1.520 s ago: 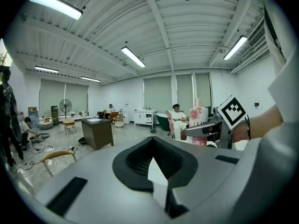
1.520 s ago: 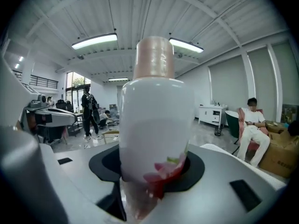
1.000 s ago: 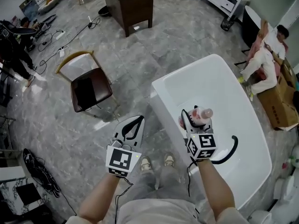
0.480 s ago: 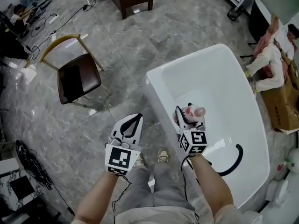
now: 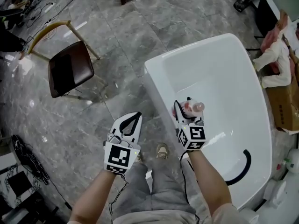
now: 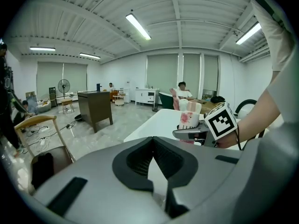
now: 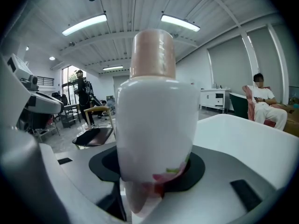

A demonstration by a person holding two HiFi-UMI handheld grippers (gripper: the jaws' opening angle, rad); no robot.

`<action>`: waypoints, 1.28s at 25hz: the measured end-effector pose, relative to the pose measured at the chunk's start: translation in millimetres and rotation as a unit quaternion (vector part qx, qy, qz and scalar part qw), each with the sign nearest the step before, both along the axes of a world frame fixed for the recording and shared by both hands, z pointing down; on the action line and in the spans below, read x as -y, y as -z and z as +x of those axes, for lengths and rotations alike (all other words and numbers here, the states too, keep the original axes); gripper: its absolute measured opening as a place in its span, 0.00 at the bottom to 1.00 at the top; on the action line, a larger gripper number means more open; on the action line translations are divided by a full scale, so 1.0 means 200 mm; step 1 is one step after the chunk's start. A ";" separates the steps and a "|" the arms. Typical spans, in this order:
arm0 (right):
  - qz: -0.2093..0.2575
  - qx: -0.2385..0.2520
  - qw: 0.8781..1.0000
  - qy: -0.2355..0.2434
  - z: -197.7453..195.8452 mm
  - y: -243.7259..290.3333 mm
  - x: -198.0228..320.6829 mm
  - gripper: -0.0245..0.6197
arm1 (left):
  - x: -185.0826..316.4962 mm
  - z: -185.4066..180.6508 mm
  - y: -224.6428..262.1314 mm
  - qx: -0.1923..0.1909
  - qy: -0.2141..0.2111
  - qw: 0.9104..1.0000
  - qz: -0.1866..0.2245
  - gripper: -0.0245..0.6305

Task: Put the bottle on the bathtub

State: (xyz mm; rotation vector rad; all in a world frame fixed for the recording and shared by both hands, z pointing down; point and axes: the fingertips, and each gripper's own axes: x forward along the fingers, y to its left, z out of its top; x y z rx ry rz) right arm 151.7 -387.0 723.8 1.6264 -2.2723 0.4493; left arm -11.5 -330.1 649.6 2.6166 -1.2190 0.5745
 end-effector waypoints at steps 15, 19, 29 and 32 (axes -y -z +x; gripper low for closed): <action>0.019 -0.059 0.997 0.048 -0.09 -0.17 -0.08 0.46 | -0.07 0.03 -0.18 0.004 -0.012 0.999 -0.039 0.07; -0.010 -0.040 0.999 0.028 -0.07 -0.14 -0.08 0.60 | -0.08 0.03 -0.17 0.005 -0.014 0.999 -0.050 0.07; -0.034 -0.059 0.997 0.045 -0.11 0.19 -0.18 0.68 | -0.17 -0.02 0.05 0.001 -0.013 0.997 -0.077 0.07; -0.035 -0.053 0.997 0.044 -0.12 0.34 -0.22 0.68 | -0.20 -0.04 0.19 0.003 -0.016 0.998 -0.068 0.07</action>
